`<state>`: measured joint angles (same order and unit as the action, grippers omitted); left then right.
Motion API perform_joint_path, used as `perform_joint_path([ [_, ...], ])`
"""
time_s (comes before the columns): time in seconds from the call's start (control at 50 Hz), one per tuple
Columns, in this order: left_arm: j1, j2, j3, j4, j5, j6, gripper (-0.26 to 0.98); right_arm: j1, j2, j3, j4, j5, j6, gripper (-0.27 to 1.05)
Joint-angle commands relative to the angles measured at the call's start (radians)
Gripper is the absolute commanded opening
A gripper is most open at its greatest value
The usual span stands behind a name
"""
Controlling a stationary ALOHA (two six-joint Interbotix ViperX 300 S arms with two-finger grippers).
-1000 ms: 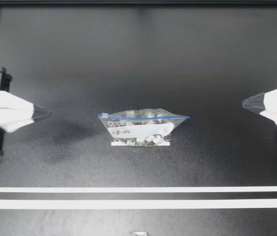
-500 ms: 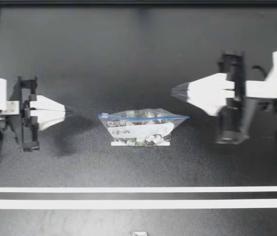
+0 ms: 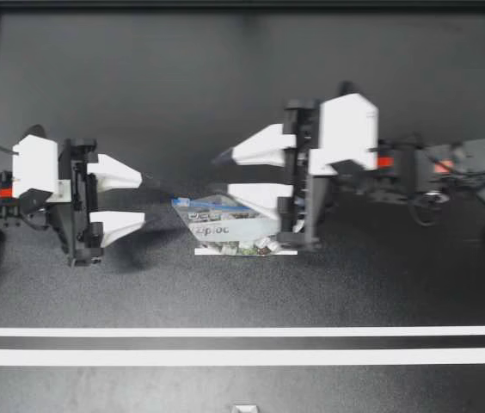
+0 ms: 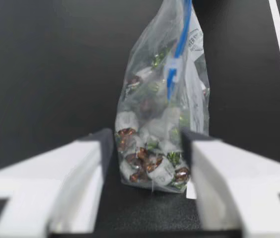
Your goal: Slide open the ziploc bag.
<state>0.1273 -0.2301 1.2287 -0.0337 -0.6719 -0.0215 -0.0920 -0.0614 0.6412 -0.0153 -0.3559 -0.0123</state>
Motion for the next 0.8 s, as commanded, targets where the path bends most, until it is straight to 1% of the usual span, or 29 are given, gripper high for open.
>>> perform_joint_path([
  [0.0, 0.000, 0.012, -0.029, 0.005, -0.015, -0.002, 0.45, -0.009, 0.049, -0.081, -0.008, 0.057, 0.000, 0.52],
  [0.14, 0.000, 0.034, -0.054, 0.006, -0.018, -0.002, 0.45, -0.009, 0.114, -0.169, -0.026, 0.173, 0.000, 0.52],
  [0.28, 0.000, 0.046, -0.066, 0.009, -0.028, -0.002, 0.44, -0.009, 0.158, -0.221, -0.046, 0.249, 0.000, 0.53],
  [0.54, 0.000, 0.072, -0.071, 0.029, -0.054, -0.025, 0.43, -0.005, 0.187, -0.233, -0.049, 0.276, 0.002, 0.53],
  [0.68, 0.000, 0.097, -0.084, 0.037, -0.067, -0.031, 0.35, -0.003, 0.201, -0.233, -0.049, 0.282, 0.003, 0.53],
  [0.78, 0.000, 0.107, -0.091, 0.038, -0.071, -0.031, 0.23, -0.003, 0.204, -0.233, -0.048, 0.285, 0.003, 0.53],
])
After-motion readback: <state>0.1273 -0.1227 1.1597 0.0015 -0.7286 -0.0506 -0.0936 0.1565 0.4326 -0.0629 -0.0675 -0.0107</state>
